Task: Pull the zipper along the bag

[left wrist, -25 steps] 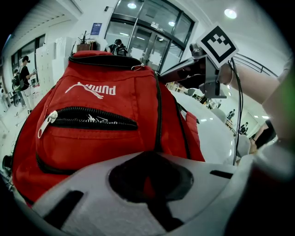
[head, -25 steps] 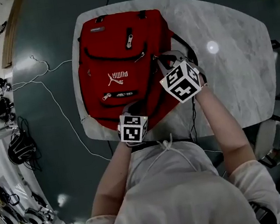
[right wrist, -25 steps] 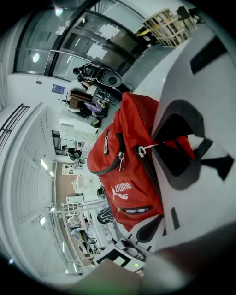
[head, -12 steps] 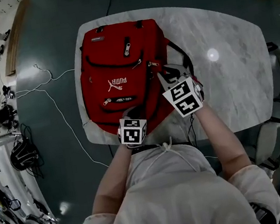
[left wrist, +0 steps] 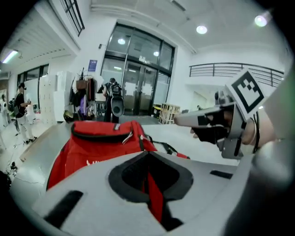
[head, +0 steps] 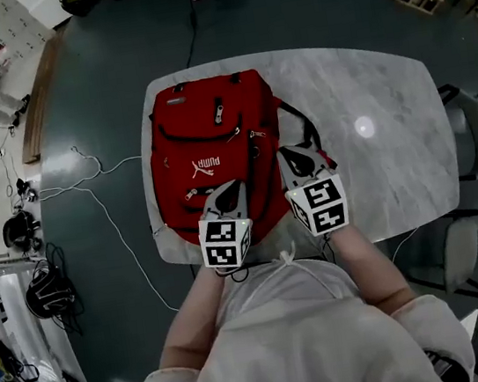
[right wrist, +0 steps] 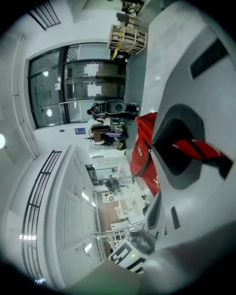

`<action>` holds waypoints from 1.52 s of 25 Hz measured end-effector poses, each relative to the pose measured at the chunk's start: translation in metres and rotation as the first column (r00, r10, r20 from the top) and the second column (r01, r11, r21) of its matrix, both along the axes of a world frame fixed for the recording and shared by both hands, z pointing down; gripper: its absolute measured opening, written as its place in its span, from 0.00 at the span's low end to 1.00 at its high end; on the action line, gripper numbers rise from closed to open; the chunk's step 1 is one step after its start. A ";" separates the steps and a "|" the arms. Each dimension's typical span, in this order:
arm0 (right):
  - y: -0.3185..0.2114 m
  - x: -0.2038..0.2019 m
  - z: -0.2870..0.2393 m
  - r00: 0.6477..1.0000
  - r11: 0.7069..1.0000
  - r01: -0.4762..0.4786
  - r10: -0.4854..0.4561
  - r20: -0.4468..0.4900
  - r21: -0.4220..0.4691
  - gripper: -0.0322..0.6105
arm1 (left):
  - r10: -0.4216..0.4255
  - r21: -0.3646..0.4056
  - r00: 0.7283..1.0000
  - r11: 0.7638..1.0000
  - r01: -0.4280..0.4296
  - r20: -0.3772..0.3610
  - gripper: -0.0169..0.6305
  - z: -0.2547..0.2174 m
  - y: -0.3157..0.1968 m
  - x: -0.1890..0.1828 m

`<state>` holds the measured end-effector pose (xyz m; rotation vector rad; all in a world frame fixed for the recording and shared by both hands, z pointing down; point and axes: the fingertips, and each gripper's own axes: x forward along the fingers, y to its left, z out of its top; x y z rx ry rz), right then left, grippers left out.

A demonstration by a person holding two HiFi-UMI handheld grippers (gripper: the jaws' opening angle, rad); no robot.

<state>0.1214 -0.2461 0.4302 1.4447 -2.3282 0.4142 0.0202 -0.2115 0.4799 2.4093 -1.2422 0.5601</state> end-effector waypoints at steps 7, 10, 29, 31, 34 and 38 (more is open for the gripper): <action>0.022 -0.005 -0.058 0.999 0.987 0.016 -0.022 0.039 0.157 0.09 | 0.057 0.223 0.994 0.974 -0.034 -0.097 0.06 -0.105 -0.010 0.015; 0.028 -0.005 -0.078 0.999 0.978 0.017 -0.026 0.041 0.208 0.09 | 0.069 0.283 0.990 0.959 -0.032 -0.121 0.06 -0.136 -0.009 0.019; 0.051 -0.002 -0.111 0.999 0.949 -0.004 -0.013 0.051 0.315 0.09 | 0.063 0.469 0.992 0.883 -0.006 -0.106 0.06 -0.183 0.010 0.016; 0.052 -0.002 -0.111 0.999 0.950 -0.007 -0.010 0.053 0.313 0.09 | 0.060 0.465 0.992 0.885 -0.002 -0.111 0.06 -0.182 0.011 0.015; 0.054 0.001 -0.108 0.998 0.951 -0.013 -0.005 0.057 0.308 0.09 | 0.057 0.460 0.992 0.888 0.000 -0.110 0.06 -0.181 0.012 0.016; 0.053 -0.002 -0.107 0.999 0.950 -0.013 -0.003 0.050 0.311 0.09 | 0.067 0.468 0.993 0.883 -0.011 -0.101 0.06 -0.184 0.012 0.014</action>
